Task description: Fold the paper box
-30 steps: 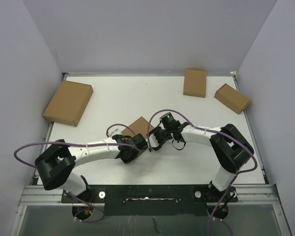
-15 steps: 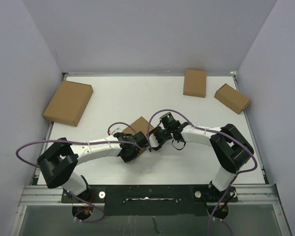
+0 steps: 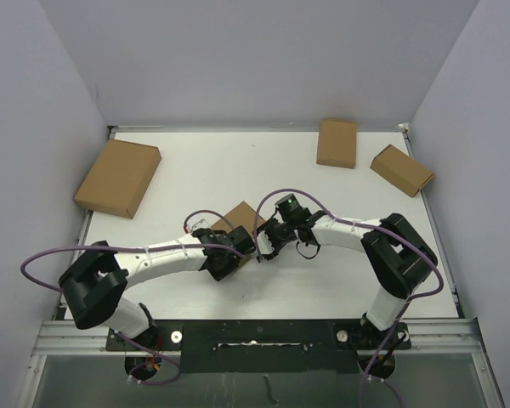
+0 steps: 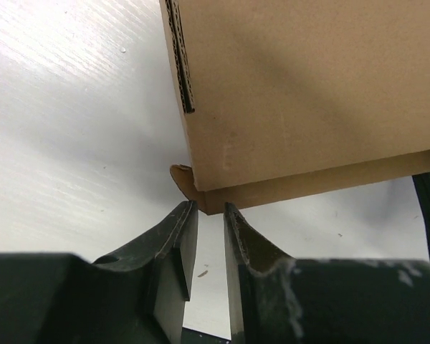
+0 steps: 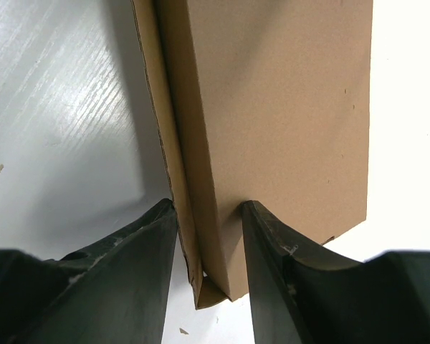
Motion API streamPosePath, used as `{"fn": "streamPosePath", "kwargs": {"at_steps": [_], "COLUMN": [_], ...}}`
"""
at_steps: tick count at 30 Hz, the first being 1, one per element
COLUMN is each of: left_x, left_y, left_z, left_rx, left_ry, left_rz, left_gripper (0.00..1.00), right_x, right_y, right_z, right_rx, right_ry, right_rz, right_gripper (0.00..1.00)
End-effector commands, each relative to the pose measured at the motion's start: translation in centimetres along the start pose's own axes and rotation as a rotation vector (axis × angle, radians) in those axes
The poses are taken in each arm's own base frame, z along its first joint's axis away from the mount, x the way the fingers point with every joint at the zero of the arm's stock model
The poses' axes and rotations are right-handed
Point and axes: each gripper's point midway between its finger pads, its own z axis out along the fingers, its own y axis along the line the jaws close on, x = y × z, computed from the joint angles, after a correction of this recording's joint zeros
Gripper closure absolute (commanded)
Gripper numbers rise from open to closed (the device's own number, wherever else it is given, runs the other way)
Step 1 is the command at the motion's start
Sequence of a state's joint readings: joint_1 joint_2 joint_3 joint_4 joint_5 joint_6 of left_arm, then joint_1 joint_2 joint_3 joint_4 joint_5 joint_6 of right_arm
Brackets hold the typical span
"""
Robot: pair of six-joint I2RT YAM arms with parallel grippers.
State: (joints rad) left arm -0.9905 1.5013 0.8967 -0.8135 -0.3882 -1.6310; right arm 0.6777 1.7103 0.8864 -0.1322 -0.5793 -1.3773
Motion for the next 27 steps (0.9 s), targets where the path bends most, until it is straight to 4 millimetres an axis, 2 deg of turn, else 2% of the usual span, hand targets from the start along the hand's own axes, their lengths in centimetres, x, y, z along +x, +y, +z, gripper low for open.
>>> {"fn": "streamPosePath", "kwargs": {"at_steps": [1,9,19,27], "left_x": [-1.6,-1.3,-0.8,-0.9], "left_y": [-1.0,-0.5,1.4,0.7], "left_z": [-1.6,-1.3,-1.3,-0.7], "left_rx": [0.062,0.051,0.03,0.038], "left_ry": [-0.032,-0.024,-0.016,-0.024], "left_rz": [-0.058,-0.071,-0.076,-0.075], "left_gripper": [0.79,0.79,0.75,0.75], "right_x": [-0.3,-0.4,-0.4,-0.3], "right_y": [2.9,2.9,2.9,3.1], "right_z": [1.0,1.0,1.0,1.1], "right_rx": [-0.098,-0.1,-0.101,-0.105], "right_ry": [-0.014,-0.015,-0.015,-0.014], "right_rz": [0.059,0.058,0.057,0.059], "right_gripper": [0.6,0.6,0.6,0.6]}}
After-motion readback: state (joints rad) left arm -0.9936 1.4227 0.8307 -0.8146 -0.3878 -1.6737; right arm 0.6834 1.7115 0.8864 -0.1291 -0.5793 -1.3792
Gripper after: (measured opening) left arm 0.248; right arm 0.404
